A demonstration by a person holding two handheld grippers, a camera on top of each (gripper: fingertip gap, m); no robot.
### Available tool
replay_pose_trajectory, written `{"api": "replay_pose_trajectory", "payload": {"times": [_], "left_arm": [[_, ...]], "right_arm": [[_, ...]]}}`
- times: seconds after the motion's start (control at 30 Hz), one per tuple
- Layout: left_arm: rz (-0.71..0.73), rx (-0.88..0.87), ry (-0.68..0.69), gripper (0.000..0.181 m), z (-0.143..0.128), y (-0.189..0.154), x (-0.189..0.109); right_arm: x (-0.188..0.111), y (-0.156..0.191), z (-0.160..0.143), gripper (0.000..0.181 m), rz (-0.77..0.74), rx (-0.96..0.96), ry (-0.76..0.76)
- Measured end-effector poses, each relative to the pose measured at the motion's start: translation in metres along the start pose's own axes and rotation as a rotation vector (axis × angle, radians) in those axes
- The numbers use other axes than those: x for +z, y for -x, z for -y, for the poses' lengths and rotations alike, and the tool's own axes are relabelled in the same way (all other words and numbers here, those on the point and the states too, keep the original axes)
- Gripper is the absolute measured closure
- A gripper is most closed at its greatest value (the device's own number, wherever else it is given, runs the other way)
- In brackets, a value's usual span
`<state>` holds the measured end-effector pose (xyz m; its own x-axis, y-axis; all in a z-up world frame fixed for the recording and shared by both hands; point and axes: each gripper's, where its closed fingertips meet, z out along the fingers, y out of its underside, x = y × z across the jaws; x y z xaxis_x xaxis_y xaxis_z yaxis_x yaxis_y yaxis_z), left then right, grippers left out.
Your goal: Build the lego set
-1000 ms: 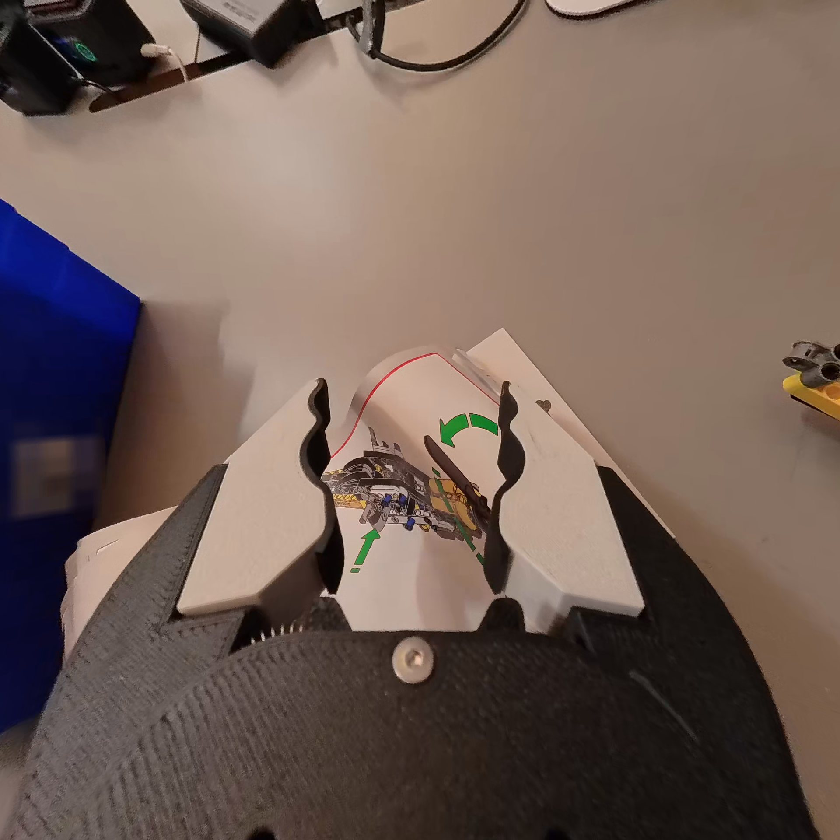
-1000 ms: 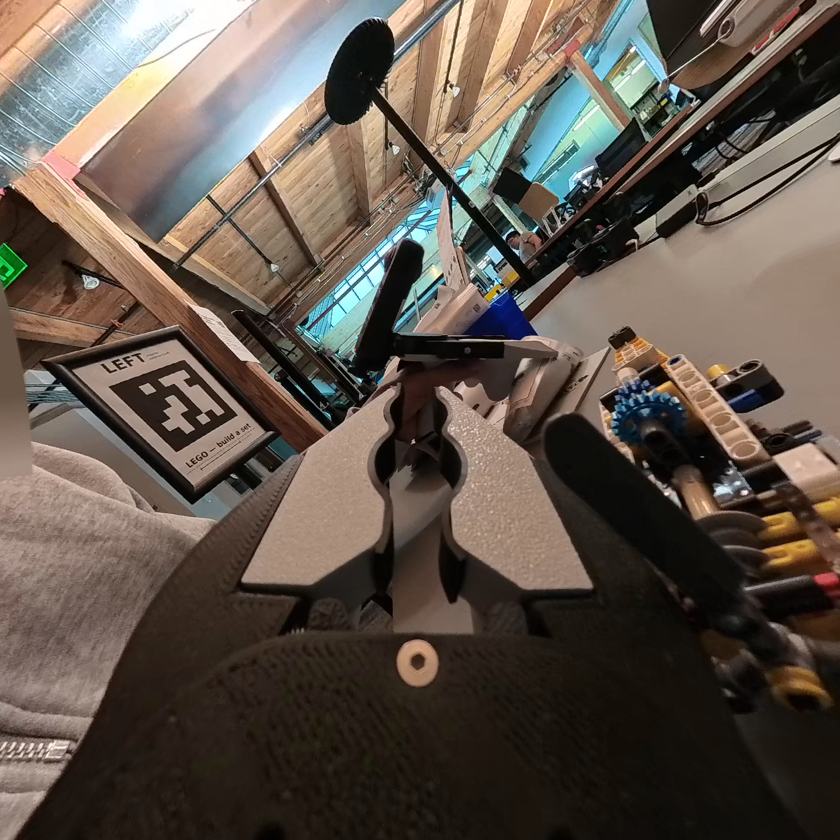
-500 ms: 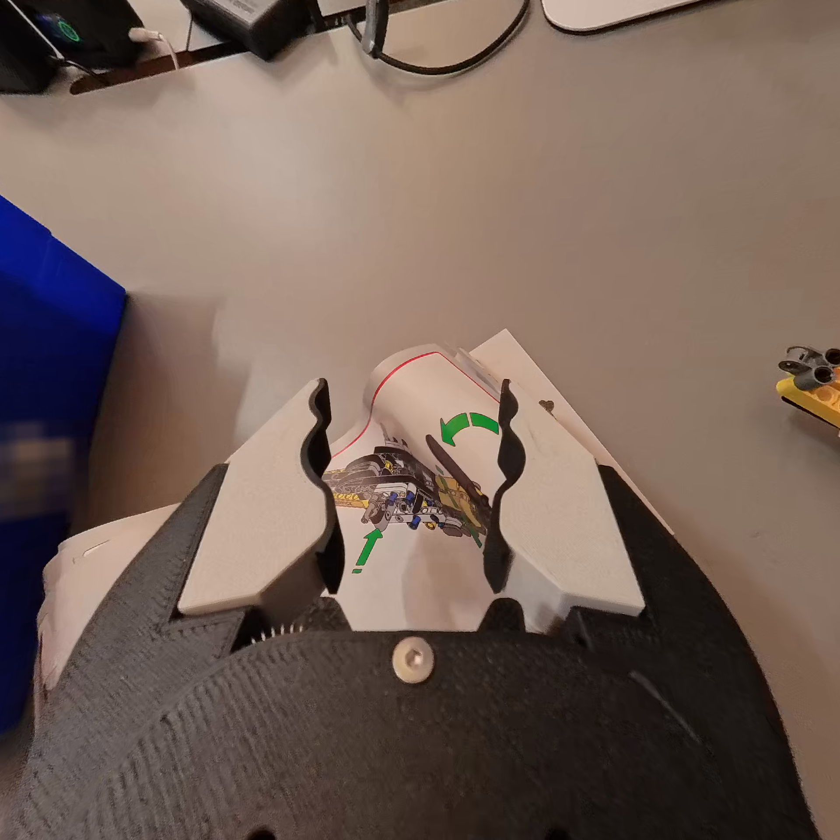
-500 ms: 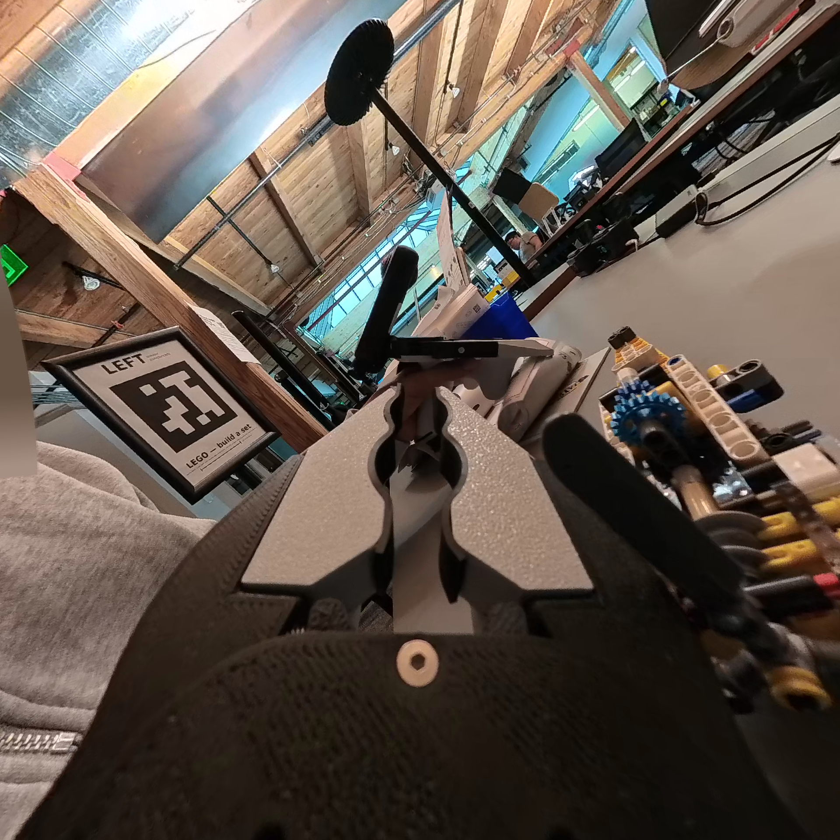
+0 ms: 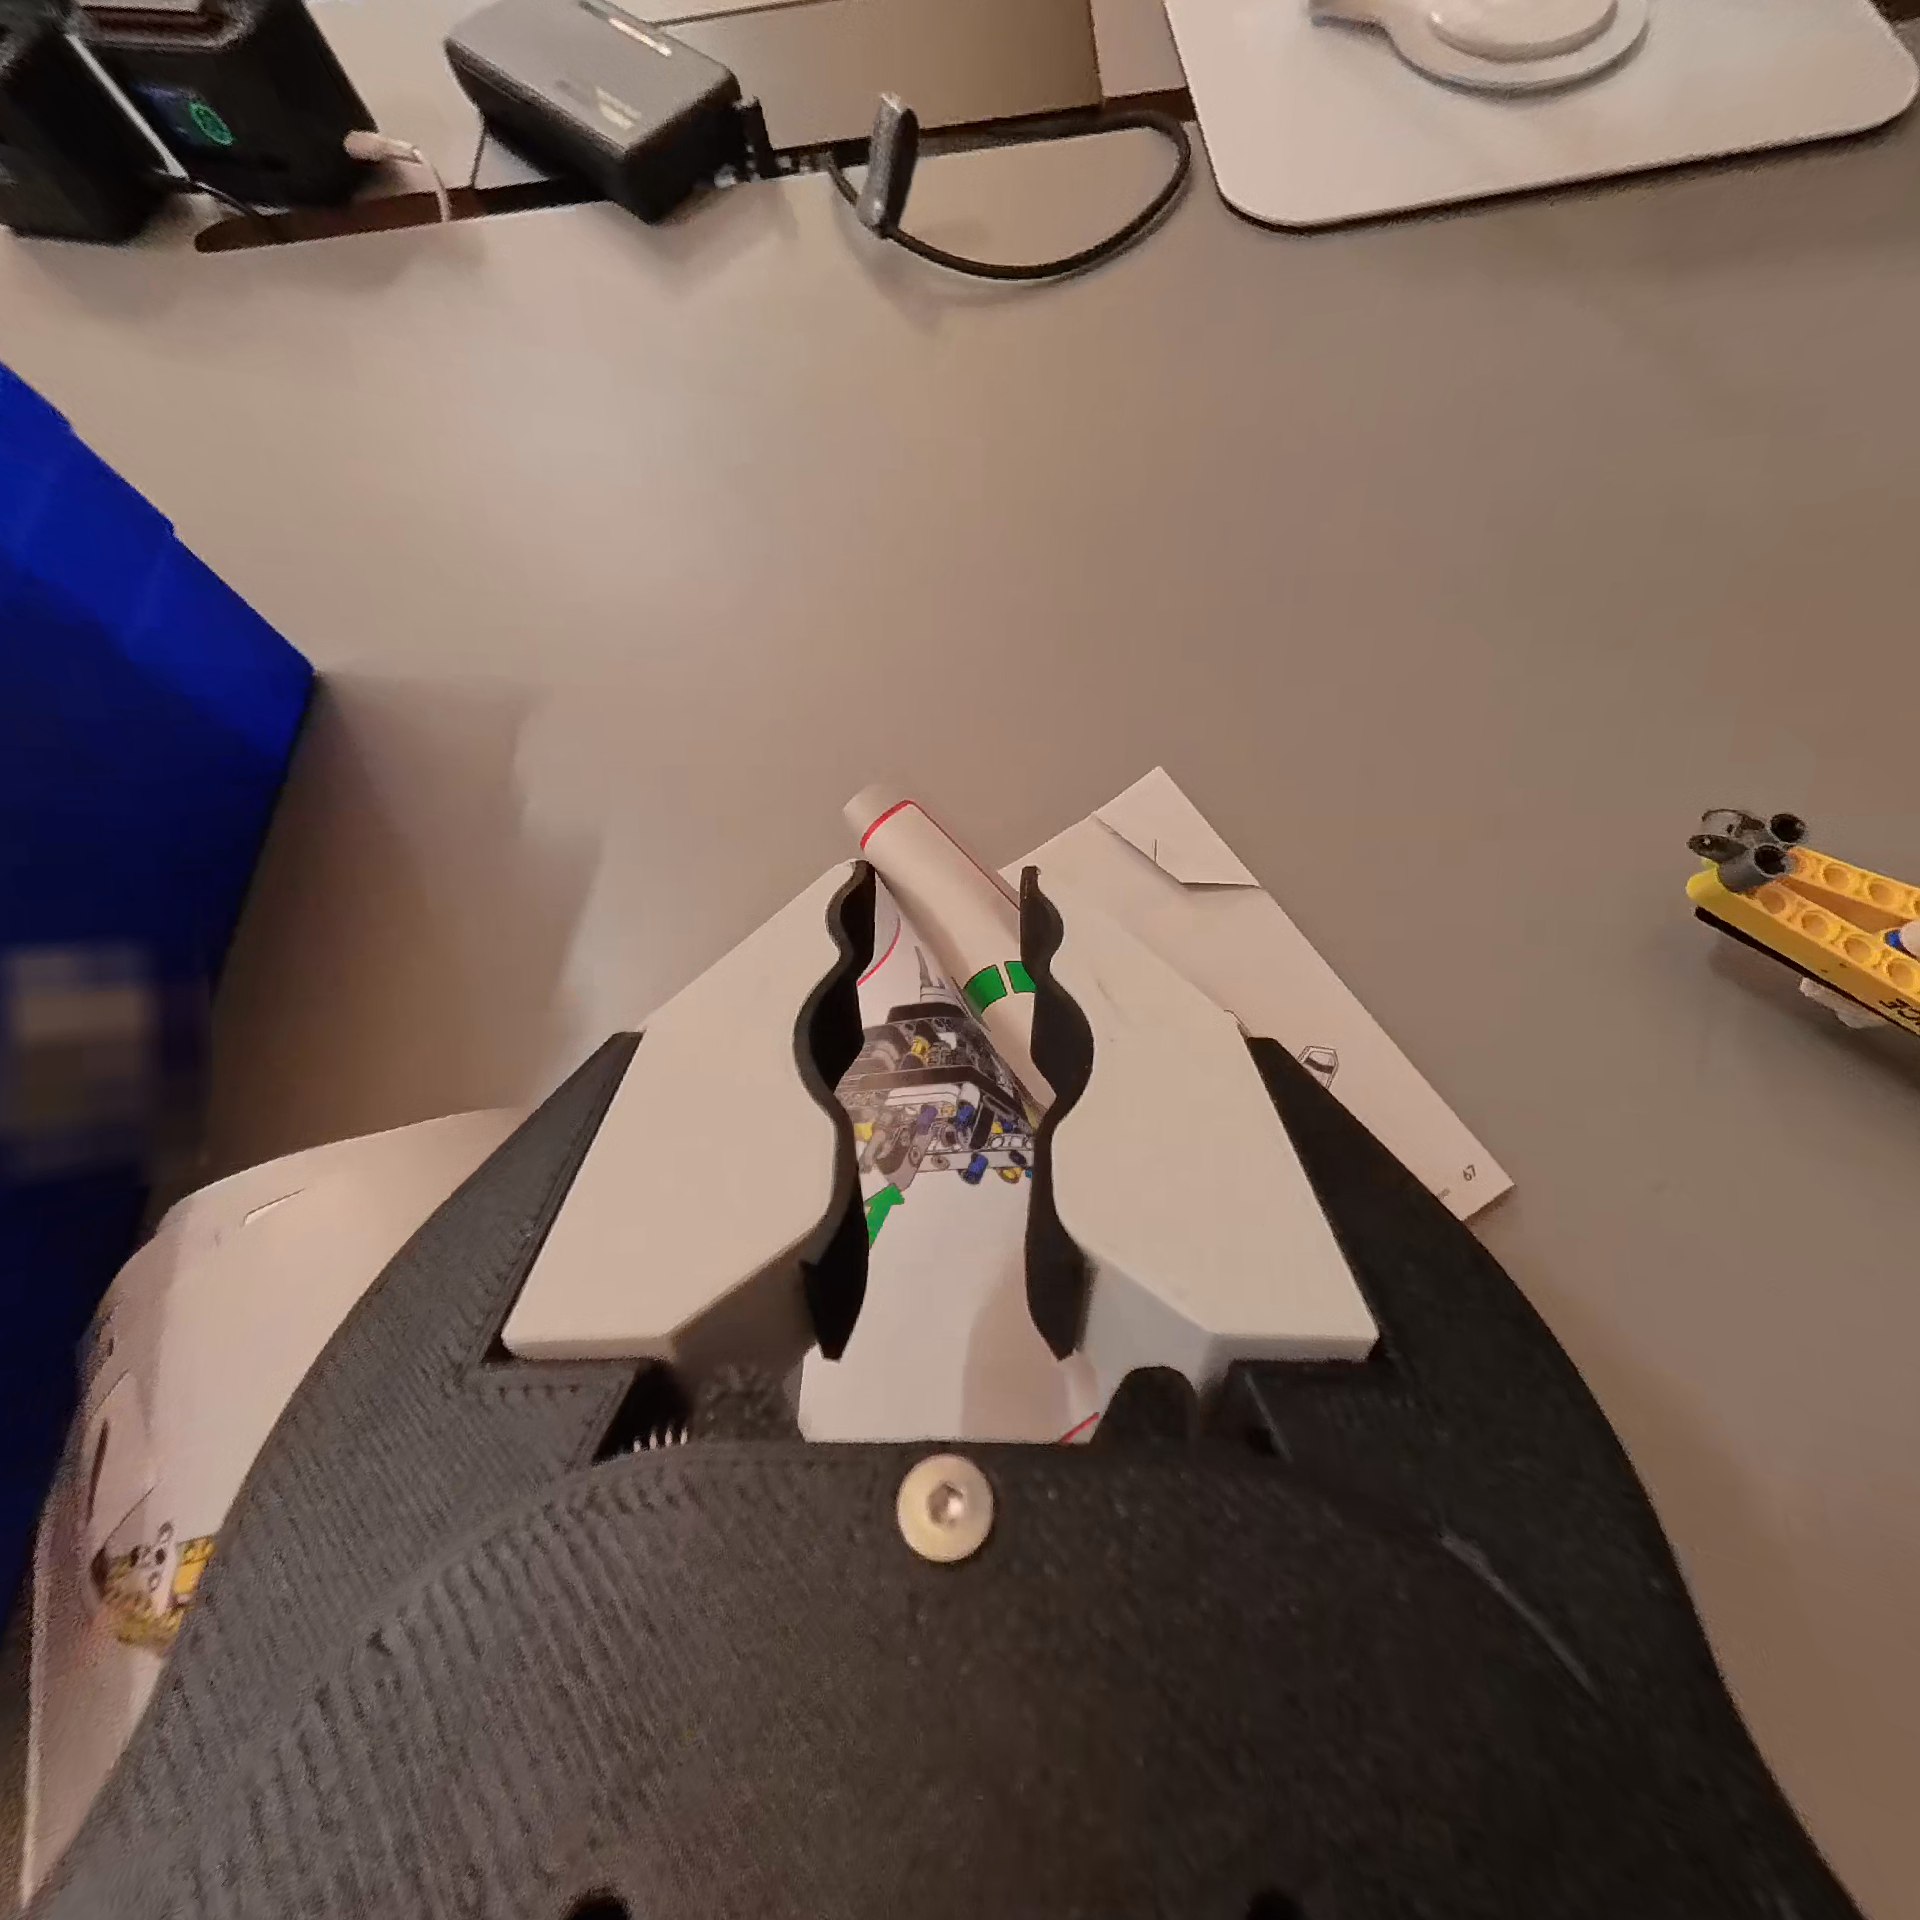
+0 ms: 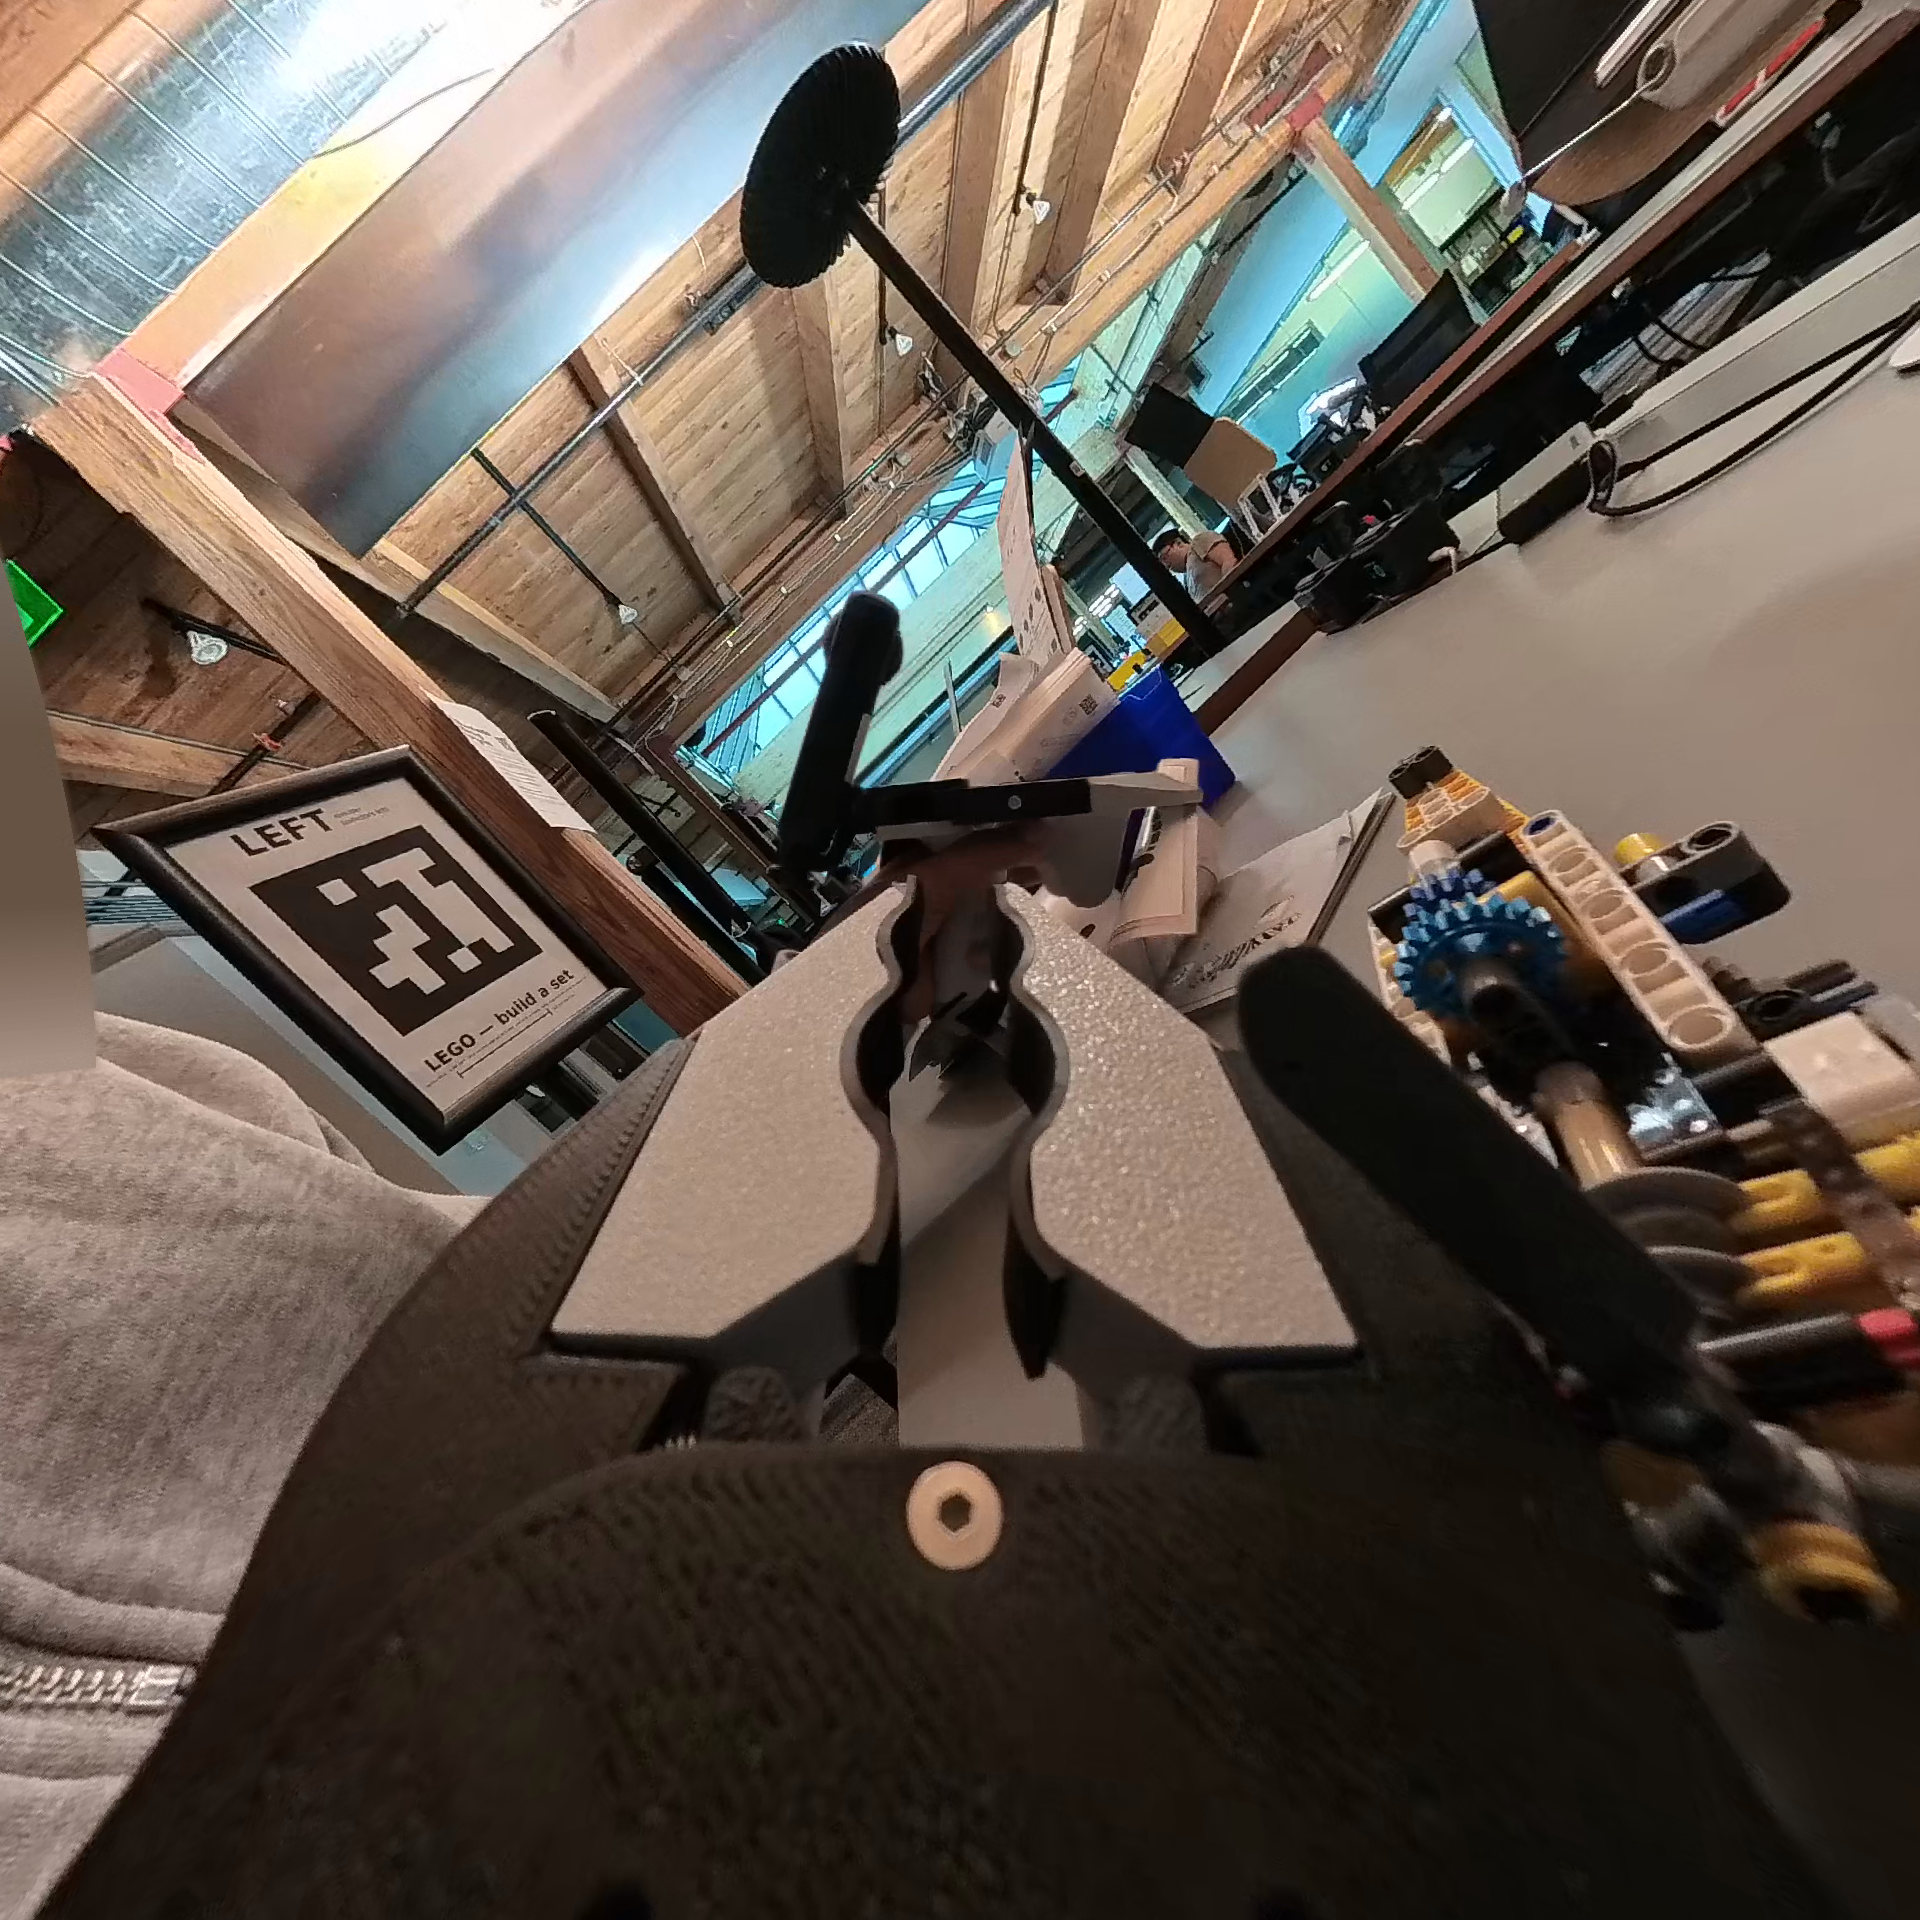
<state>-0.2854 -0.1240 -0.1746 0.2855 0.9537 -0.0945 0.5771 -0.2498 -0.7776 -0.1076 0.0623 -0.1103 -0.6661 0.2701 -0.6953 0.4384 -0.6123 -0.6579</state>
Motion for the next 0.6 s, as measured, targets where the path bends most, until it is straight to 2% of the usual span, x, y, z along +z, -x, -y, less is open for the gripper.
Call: {"api": "replay_pose_trajectory", "payload": {"times": [0.13, 0.27, 0.37, 0.43, 0.47, 0.5, 0.53, 0.57, 0.6], "left_arm": [[0.021, -0.024, -0.041, 0.157, 0.0, 0.022, -0.021], [0.043, -0.168, -0.099, 0.16, -0.006, 0.071, -0.058], [0.152, -0.308, -0.077, 0.149, -0.033, 0.133, -0.087], [0.296, -0.369, -0.024, 0.142, -0.061, 0.181, -0.109], [0.307, -0.388, -0.018, 0.158, -0.07, 0.191, -0.12], [0.298, -0.418, -0.034, 0.158, -0.073, 0.194, -0.13], [0.29, -0.445, -0.058, 0.149, -0.072, 0.194, -0.139], [0.271, -0.447, -0.082, 0.137, -0.069, 0.187, -0.146], [0.227, -0.418, -0.1, 0.138, -0.062, 0.171, -0.15]], "right_arm": [[0.0, 0.0, 0.0, 0.171, 0.001, 0.002, -0.001], [-0.001, 0.0, 0.001, 0.171, 0.003, 0.004, -0.003], [-0.001, 0.0, 0.001, 0.171, 0.004, 0.006, -0.003], [-0.001, 0.0, 0.001, 0.171, 0.003, 0.005, -0.004], [-0.001, 0.0, 0.001, 0.171, 0.003, 0.004, -0.003], [-0.001, 0.0, 0.0, 0.17, 0.002, 0.003, -0.002], [-0.001, 0.0, 0.0, 0.171, 0.0, 0.001, -0.001], [-0.001, 0.0, 0.0, 0.171, -0.002, -0.002, 0.001], [-0.001, 0.0, 0.0, 0.172, -0.005, -0.005, 0.002]]}}
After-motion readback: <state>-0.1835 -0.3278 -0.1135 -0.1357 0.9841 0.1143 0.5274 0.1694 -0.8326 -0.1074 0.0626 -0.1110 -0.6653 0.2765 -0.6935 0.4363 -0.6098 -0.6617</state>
